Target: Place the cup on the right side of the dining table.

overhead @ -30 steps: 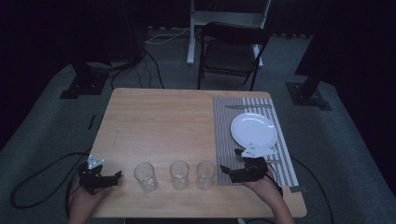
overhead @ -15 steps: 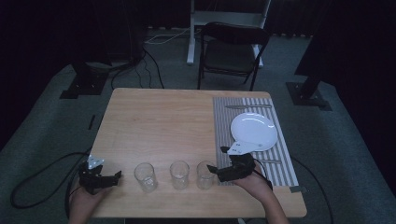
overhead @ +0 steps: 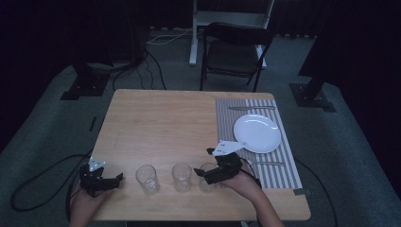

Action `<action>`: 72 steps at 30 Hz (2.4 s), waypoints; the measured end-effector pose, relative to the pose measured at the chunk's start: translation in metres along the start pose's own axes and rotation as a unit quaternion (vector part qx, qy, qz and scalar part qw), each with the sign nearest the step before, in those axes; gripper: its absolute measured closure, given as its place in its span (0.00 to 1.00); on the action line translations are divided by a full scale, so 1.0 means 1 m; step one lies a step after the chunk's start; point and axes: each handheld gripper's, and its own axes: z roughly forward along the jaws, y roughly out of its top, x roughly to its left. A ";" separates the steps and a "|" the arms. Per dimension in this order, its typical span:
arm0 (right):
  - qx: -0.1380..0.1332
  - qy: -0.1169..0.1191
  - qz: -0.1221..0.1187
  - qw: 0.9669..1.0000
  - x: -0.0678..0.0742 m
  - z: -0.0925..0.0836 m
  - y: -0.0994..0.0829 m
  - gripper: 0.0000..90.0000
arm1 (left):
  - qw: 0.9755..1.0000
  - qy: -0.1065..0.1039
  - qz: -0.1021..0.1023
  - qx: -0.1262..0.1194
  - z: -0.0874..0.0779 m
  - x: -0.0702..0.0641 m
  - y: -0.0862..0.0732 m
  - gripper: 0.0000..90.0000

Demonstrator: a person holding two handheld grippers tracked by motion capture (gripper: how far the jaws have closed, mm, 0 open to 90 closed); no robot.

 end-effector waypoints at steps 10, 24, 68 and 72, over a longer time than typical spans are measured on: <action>0.009 0.025 -0.015 1.000 0.012 0.022 0.015 0.16 | 1.000 0.000 0.000 0.001 0.000 0.000 0.000 0.00; 0.026 0.061 -0.039 0.997 0.031 0.051 0.039 0.16 | 1.000 0.000 0.000 0.000 0.000 0.000 0.000 0.00; 0.186 0.084 -0.119 0.972 0.091 0.155 0.080 0.19 | 1.000 0.000 0.000 0.000 0.000 0.000 0.000 0.00; 0.206 0.069 -0.127 0.968 0.096 0.161 0.082 0.24 | 1.000 0.000 0.000 0.000 0.000 0.000 0.000 0.00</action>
